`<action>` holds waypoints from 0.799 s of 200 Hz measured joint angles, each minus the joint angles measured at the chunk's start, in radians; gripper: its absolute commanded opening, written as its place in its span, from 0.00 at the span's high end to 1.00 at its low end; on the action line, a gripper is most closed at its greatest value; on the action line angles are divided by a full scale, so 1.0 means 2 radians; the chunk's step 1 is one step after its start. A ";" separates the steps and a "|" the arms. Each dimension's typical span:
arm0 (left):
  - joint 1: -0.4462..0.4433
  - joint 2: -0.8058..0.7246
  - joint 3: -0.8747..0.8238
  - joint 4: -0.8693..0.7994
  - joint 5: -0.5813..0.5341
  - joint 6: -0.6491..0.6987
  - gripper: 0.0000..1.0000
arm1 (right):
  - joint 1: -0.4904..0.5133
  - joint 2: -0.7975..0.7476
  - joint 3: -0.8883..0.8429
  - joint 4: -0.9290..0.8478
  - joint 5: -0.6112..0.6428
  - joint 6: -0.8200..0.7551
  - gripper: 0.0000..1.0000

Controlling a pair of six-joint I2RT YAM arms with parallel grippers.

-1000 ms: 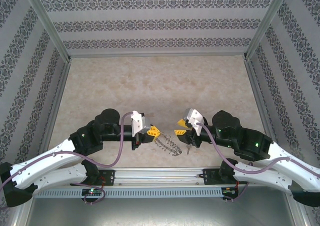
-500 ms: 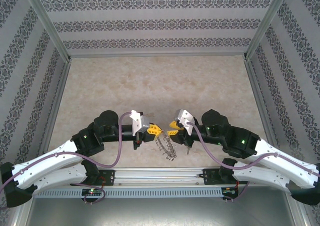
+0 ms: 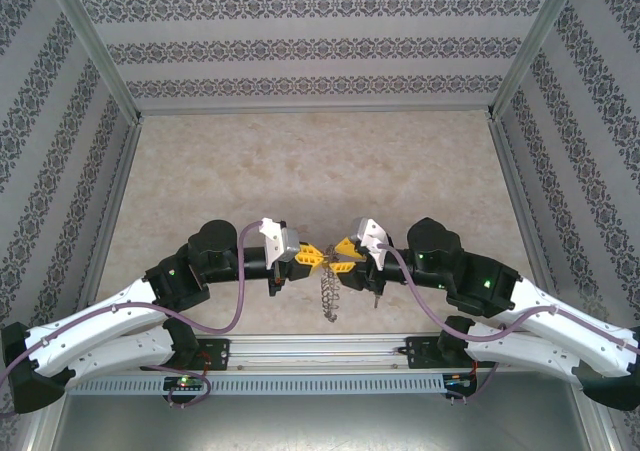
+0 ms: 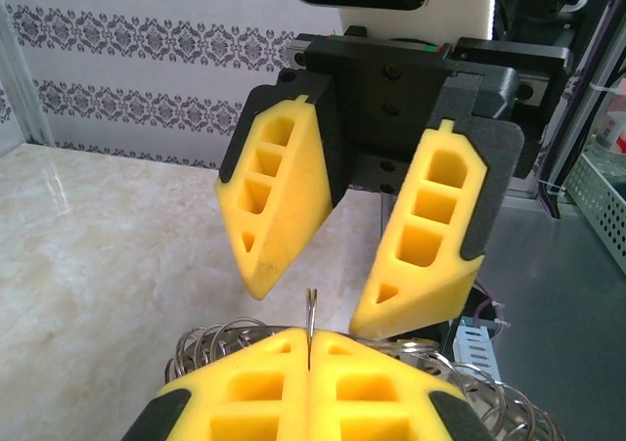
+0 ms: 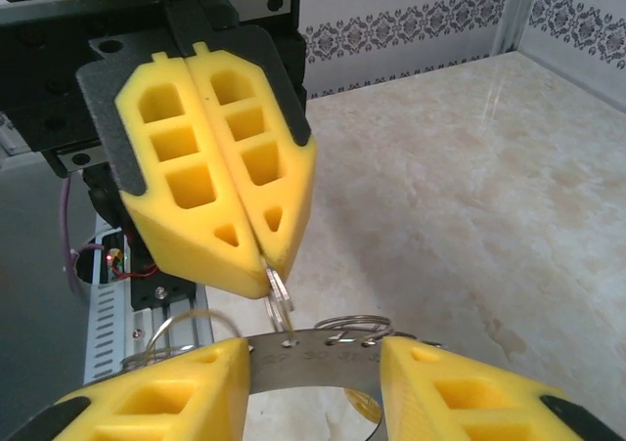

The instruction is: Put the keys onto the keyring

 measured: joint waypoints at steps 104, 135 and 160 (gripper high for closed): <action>0.000 -0.019 -0.015 0.031 0.005 -0.012 1.00 | 0.000 -0.016 -0.027 0.032 -0.010 0.011 0.61; 0.000 -0.020 -0.024 0.054 0.009 -0.023 1.00 | 0.000 -0.032 -0.047 0.064 -0.021 0.011 0.61; 0.000 -0.020 -0.024 0.061 0.009 -0.026 1.00 | 0.000 -0.049 -0.057 0.079 -0.021 0.011 0.60</action>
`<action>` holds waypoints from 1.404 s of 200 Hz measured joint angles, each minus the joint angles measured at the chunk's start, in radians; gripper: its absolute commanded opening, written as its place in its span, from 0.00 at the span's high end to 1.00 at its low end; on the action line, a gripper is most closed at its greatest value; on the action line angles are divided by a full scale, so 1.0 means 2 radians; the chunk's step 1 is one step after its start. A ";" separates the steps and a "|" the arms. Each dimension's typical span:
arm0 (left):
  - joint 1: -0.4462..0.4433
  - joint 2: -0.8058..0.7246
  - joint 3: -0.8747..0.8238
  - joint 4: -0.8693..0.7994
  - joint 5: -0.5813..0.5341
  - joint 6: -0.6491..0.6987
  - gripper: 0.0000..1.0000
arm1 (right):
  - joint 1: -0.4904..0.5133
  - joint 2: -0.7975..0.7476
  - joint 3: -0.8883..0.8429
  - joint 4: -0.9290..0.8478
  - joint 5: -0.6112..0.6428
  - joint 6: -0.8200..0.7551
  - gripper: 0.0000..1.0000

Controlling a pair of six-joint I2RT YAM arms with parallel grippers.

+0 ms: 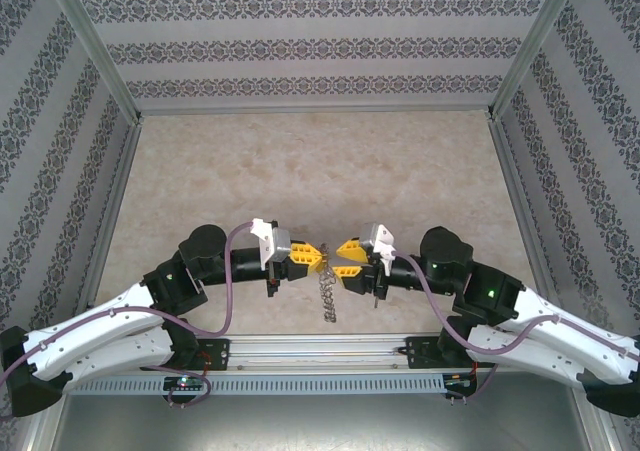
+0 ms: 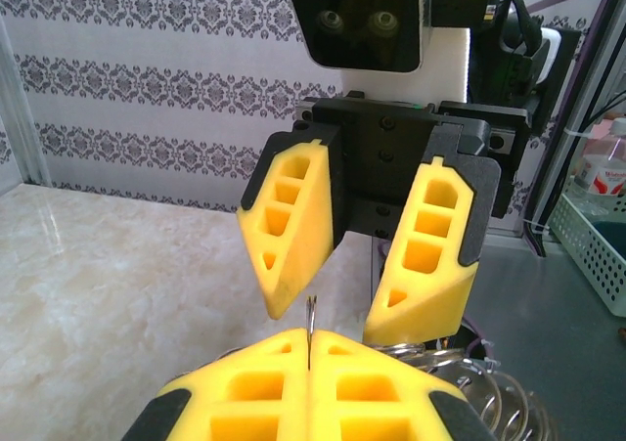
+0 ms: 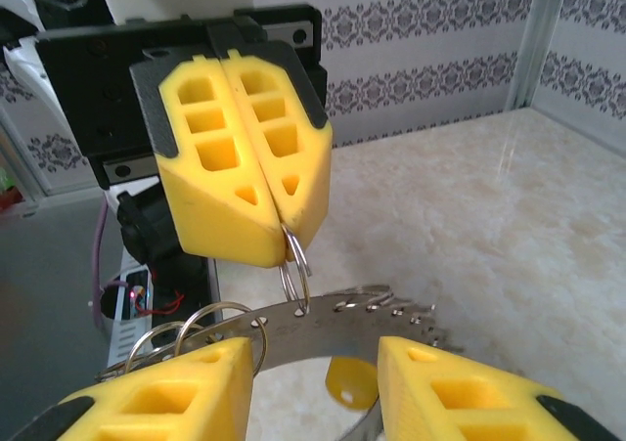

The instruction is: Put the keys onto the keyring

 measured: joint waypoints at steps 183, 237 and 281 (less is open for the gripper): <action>0.125 0.032 -0.025 0.240 0.144 -0.183 1.00 | -0.010 -0.090 -0.075 0.078 0.013 -0.025 0.58; 0.157 0.114 -0.025 0.385 0.211 -0.296 1.00 | -0.011 0.007 -0.069 0.125 0.012 -0.053 0.61; 0.170 0.144 -0.025 0.444 0.232 -0.345 1.00 | -0.013 0.035 -0.046 0.169 0.000 -0.067 0.61</action>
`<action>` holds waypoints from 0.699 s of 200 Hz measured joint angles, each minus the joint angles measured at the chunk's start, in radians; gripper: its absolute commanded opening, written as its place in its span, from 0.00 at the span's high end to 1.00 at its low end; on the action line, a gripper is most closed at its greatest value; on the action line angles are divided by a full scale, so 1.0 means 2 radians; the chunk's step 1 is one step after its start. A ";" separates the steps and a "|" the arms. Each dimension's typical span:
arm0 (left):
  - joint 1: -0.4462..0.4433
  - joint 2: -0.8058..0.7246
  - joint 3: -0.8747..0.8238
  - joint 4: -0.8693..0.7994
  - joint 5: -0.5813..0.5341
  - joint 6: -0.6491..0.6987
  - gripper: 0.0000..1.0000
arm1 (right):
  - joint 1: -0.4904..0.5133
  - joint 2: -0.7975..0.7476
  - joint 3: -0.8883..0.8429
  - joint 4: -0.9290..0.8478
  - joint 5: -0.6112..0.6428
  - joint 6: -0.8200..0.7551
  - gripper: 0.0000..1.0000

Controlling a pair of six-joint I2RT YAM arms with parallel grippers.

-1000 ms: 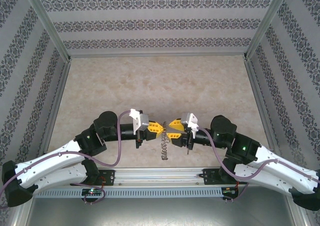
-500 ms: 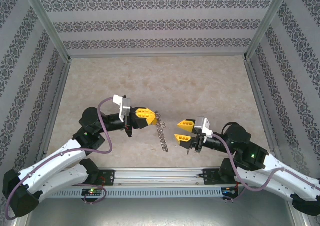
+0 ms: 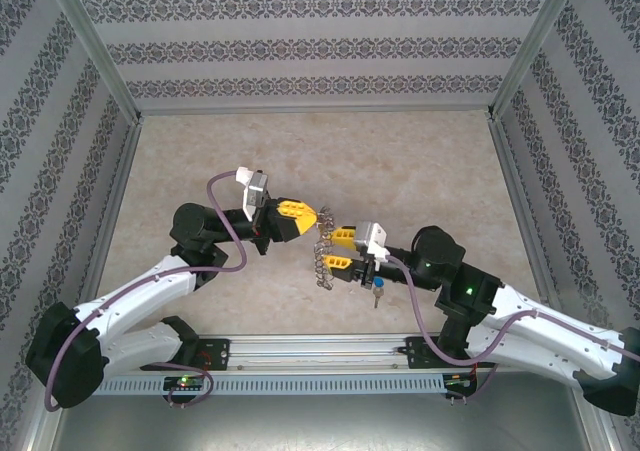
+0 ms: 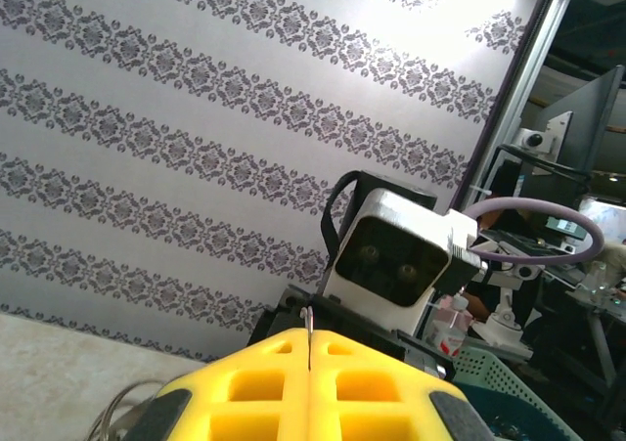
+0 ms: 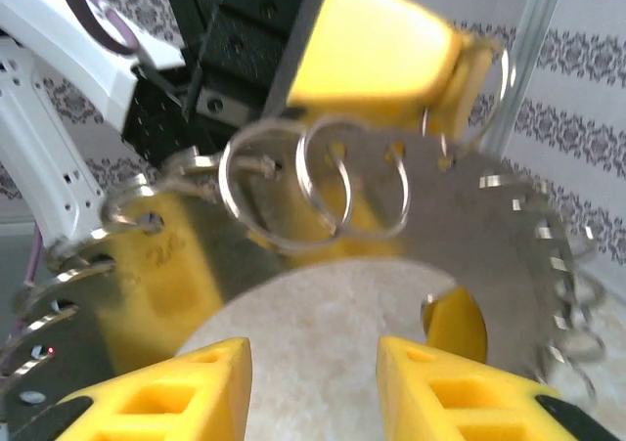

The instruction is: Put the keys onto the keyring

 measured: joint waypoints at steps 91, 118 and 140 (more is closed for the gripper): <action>0.004 0.005 0.000 0.043 0.016 -0.031 1.00 | 0.000 0.003 0.002 0.046 -0.023 -0.001 0.61; 0.006 0.005 0.000 0.049 0.018 -0.035 1.00 | 0.000 0.003 0.002 0.048 -0.026 -0.001 0.61; 0.006 0.005 0.000 0.057 0.019 -0.039 1.00 | 0.000 0.003 0.002 0.050 -0.026 -0.001 0.61</action>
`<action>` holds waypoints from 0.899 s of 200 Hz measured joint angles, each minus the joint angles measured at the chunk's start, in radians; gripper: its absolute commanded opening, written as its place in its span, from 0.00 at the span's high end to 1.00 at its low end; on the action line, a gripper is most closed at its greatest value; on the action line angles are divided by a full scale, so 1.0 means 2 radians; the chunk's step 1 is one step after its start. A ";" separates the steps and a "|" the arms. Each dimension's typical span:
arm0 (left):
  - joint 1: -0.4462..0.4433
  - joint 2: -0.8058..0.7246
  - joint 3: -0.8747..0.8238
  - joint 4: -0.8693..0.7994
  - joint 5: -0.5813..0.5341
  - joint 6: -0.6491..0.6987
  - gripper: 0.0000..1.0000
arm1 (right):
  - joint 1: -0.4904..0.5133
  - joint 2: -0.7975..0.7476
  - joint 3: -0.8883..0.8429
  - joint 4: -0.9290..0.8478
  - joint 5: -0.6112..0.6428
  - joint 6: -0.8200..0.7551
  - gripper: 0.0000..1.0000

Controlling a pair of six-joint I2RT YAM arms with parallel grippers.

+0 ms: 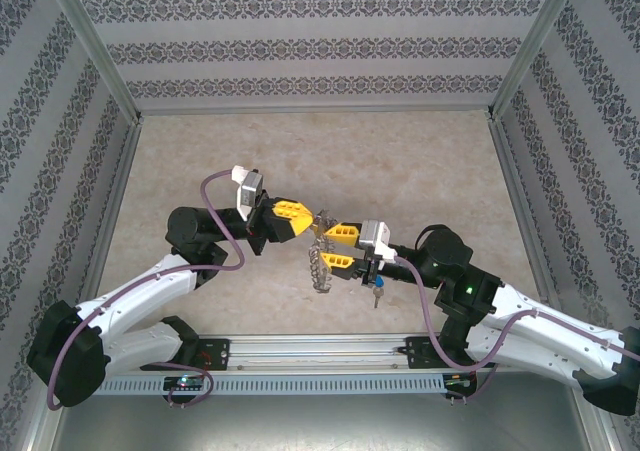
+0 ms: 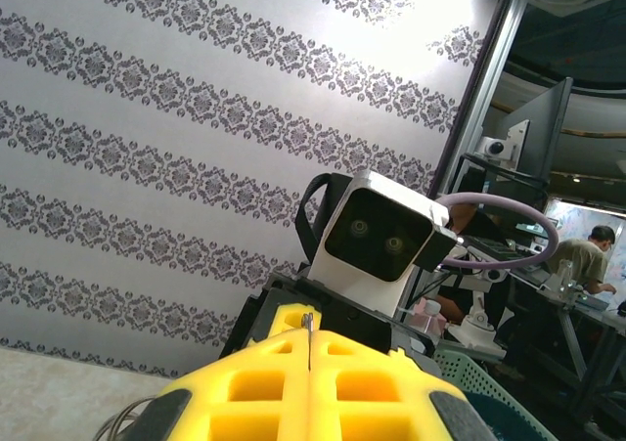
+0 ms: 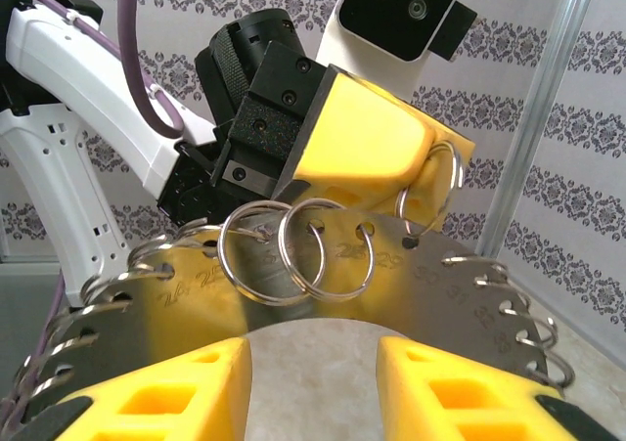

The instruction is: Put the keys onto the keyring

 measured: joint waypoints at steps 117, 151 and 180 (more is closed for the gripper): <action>0.000 -0.006 0.000 -0.019 0.000 0.010 1.00 | 0.000 -0.009 0.000 0.000 0.001 0.000 0.60; 0.000 -0.025 0.000 -0.062 0.000 0.036 1.00 | 0.000 -0.016 0.000 -0.001 0.001 0.000 0.60; 0.000 -0.047 0.001 -0.101 -0.002 0.060 1.00 | 0.000 -0.031 -0.002 -0.005 0.005 0.002 0.59</action>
